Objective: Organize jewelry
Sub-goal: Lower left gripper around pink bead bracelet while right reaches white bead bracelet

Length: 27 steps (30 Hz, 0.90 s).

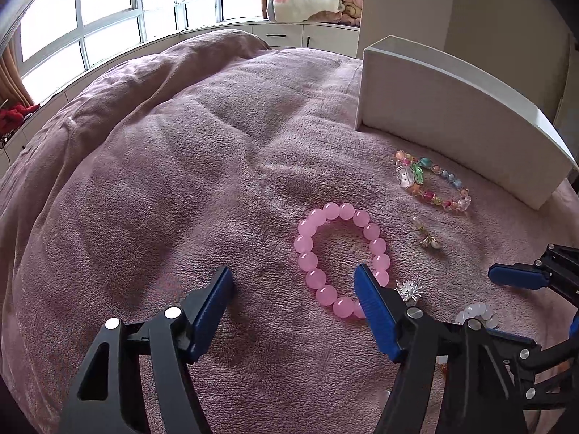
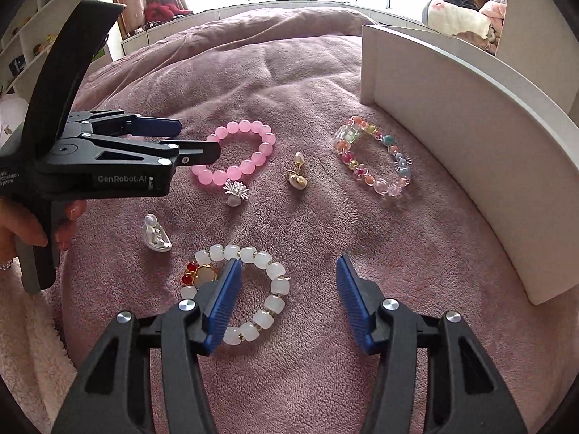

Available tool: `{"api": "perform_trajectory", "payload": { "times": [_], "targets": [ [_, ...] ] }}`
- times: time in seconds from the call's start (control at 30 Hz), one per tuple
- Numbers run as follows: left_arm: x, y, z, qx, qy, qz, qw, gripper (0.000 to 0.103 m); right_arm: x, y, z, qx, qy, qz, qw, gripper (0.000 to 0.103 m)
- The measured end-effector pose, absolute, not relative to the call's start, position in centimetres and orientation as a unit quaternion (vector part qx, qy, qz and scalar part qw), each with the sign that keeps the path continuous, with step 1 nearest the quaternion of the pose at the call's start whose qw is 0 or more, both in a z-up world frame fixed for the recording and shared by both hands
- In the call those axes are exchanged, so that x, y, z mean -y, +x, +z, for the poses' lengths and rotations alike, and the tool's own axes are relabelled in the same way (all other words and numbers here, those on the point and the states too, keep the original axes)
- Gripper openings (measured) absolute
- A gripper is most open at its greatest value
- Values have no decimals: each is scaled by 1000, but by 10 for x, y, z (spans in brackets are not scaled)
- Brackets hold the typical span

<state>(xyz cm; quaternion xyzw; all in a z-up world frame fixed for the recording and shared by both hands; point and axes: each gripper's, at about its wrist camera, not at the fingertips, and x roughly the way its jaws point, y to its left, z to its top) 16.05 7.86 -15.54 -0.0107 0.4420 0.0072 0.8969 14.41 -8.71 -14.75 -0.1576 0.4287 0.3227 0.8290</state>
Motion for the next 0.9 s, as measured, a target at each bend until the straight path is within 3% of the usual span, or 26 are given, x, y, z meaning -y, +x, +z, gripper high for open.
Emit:
{"api": "perform_trajectory", "payload": {
  "times": [0.27, 0.43, 0.53, 0.7, 0.9],
  "targets": [
    [-83, 160, -159, -450, -22, -1, 893, 57, 86, 146, -150, -438, -158, 322, 824, 51],
    [-85, 161, -161, -452, -27, -6, 892, 40, 81, 143, -151, -440, -165, 334, 817, 34],
    [-87, 162, -162, -452, -33, -6, 891, 36, 80, 142, -152, -443, -165, 339, 813, 29],
    [-90, 163, -163, -457, -60, -24, 887, 20, 83, 143, -152, -449, -151, 345, 810, 25],
    [-94, 161, -162, -455, -85, -26, 886, 19, 88, 146, -150, -453, -130, 348, 811, 19]
  ]
}}
